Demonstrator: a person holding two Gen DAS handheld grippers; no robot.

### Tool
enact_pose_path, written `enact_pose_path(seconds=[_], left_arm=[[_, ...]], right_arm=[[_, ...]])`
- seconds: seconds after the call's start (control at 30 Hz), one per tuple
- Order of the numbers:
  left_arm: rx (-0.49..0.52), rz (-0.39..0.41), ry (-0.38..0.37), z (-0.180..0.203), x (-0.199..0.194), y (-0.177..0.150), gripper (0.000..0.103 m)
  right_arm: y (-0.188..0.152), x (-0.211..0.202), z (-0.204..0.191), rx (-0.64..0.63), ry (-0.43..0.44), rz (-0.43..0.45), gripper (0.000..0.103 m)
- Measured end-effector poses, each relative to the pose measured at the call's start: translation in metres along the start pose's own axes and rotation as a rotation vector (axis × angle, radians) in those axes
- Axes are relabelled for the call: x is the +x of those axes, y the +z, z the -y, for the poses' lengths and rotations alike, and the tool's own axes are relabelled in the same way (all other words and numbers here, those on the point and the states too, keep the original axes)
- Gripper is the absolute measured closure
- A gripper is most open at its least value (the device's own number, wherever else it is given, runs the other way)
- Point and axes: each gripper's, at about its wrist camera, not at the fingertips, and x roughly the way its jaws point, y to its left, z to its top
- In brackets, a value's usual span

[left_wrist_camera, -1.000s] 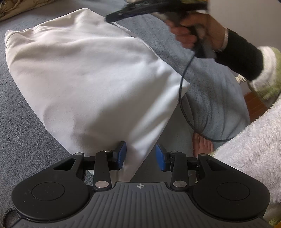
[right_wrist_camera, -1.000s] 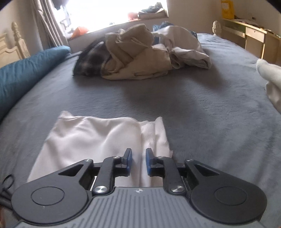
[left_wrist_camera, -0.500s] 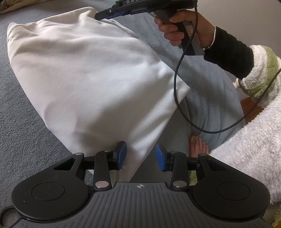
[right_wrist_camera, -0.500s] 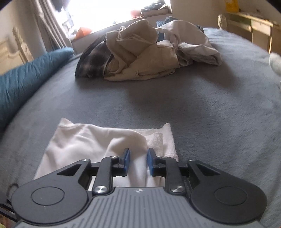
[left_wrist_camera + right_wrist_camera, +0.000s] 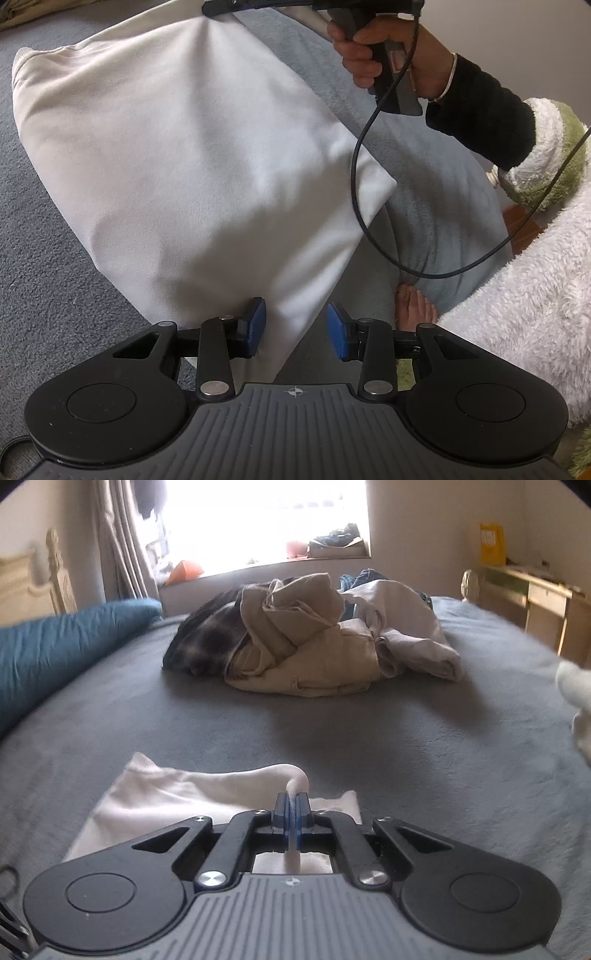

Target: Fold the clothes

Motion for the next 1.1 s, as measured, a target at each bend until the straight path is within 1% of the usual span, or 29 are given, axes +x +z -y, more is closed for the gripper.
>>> enact_pose_path(seconds=[0.13, 0.2, 0.23, 0.27, 0.3, 0.33, 0.37, 0.4, 0.43, 0.5, 0.53, 0.57, 0.6, 0.63, 0.67, 0.7, 0.77, 0.8, 0.87, 0.93, 1.0, 1.03, 1.1], left_arm=[[0.0, -0.001, 0.0, 0.001, 0.001, 0.0, 0.066], [-0.001, -0.001, 0.002, 0.001, 0.001, 0.0, 0.066], [-0.001, -0.001, 0.003, 0.002, 0.002, 0.0, 0.066], [-0.001, -0.001, 0.003, 0.002, 0.002, 0.0, 0.066], [-0.002, 0.0, 0.003, 0.002, 0.003, 0.0, 0.066], [-0.004, 0.001, 0.003, 0.001, 0.003, 0.0, 0.066], [-0.005, 0.002, 0.002, 0.001, 0.003, 0.0, 0.066], [-0.005, 0.003, 0.001, 0.001, 0.003, 0.0, 0.066], [-0.005, 0.004, 0.0, 0.001, 0.003, 0.0, 0.066], [0.0, 0.007, -0.002, 0.0, 0.004, -0.001, 0.066], [0.002, 0.007, -0.003, 0.0, 0.004, -0.001, 0.066], [0.005, 0.008, -0.003, 0.0, 0.003, -0.002, 0.066], [0.008, 0.01, -0.003, 0.0, 0.003, -0.002, 0.066], [0.01, 0.012, -0.003, 0.0, 0.003, -0.002, 0.066], [0.012, 0.014, -0.002, 0.0, 0.003, -0.003, 0.066], [0.015, 0.016, -0.001, 0.001, 0.003, -0.003, 0.066], [0.026, 0.022, 0.004, 0.002, 0.003, -0.005, 0.066], [0.032, 0.024, 0.006, 0.001, 0.003, -0.006, 0.066], [0.04, 0.029, 0.007, 0.001, 0.003, -0.008, 0.066], [0.037, 0.032, 0.002, 0.0, 0.002, -0.009, 0.066], [0.029, 0.034, -0.005, -0.001, 0.001, -0.011, 0.066], [0.026, 0.035, -0.009, -0.002, 0.0, -0.011, 0.066], [0.026, 0.038, -0.016, -0.003, 0.001, -0.012, 0.066]], right_arm=[[-0.008, 0.014, -0.003, -0.051, -0.062, -0.034, 0.101], [-0.011, 0.019, -0.002, -0.054, -0.09, -0.042, 0.098], [-0.009, 0.018, -0.002, -0.05, -0.103, -0.041, 0.093], [-0.006, 0.014, -0.002, -0.041, -0.119, -0.041, 0.085], [-0.002, 0.011, -0.003, -0.032, -0.134, -0.041, 0.081], [0.002, 0.006, -0.002, -0.027, -0.147, -0.033, 0.078], [0.007, 0.0, -0.001, -0.02, -0.154, -0.017, 0.078], [0.012, -0.005, 0.001, 0.002, -0.144, -0.001, 0.078], [0.017, -0.009, 0.004, 0.031, -0.111, 0.008, 0.078], [0.029, -0.009, 0.003, 0.056, -0.002, 0.004, 0.076], [0.033, -0.006, -0.001, 0.042, 0.042, 0.0, 0.072], [0.038, -0.001, -0.007, 0.016, 0.095, -0.012, 0.059], [0.042, 0.006, -0.015, -0.021, 0.158, -0.035, 0.052], [0.045, 0.014, -0.022, -0.059, 0.209, -0.053, 0.05], [0.047, 0.023, -0.028, -0.096, 0.248, -0.067, 0.05], [0.05, 0.035, -0.033, -0.136, 0.272, -0.089, 0.05], [0.057, 0.059, -0.035, -0.166, 0.28, -0.142, 0.05], [0.06, 0.07, -0.034, -0.164, 0.302, -0.177, 0.05], [0.068, 0.092, -0.029, -0.144, 0.385, -0.267, 0.05], [0.071, 0.106, -0.031, -0.141, 0.419, -0.329, 0.051], [0.07, 0.114, -0.035, -0.163, 0.421, -0.36, 0.074], [0.07, 0.113, -0.037, -0.181, 0.415, -0.358, 0.099], [0.07, 0.106, -0.039, -0.202, 0.409, -0.325, 0.099]])
